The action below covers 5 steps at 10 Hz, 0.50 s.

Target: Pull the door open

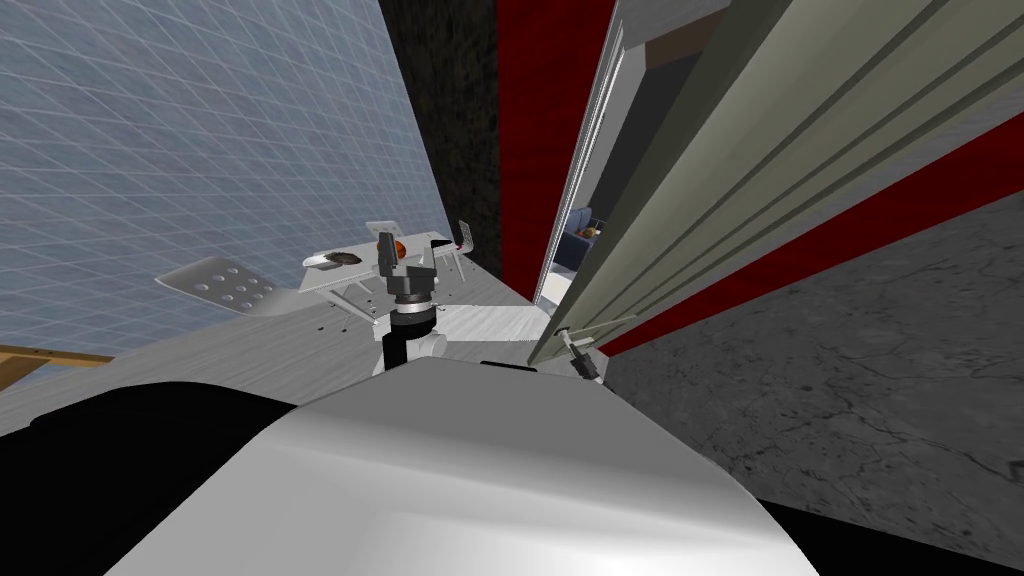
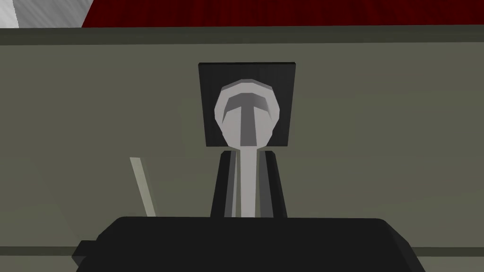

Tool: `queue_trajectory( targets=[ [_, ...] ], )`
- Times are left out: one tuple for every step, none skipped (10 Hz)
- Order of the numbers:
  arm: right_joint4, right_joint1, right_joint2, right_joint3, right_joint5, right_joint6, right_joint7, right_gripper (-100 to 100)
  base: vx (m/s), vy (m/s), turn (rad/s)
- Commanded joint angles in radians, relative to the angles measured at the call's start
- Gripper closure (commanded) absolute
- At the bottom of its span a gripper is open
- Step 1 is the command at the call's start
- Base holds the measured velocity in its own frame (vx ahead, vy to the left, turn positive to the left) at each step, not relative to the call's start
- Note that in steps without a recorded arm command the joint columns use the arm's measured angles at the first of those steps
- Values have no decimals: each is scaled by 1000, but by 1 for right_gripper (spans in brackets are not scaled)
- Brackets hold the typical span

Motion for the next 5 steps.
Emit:
queue_trajectory(
  targets=[
    [15,16,-11,11,5,-41,-5,100,0,0,0],
    [21,20,-16,14,6,-55,-7,100,0,-6,5],
    [27,24,-20,16,7,-69,-8,100,-5,-5,6],
    [33,29,-24,19,8,-82,-10,100,-7,-7,17],
    [44,36,-32,24,9,-107,-13,100,-11,-21,36]
  ],
)
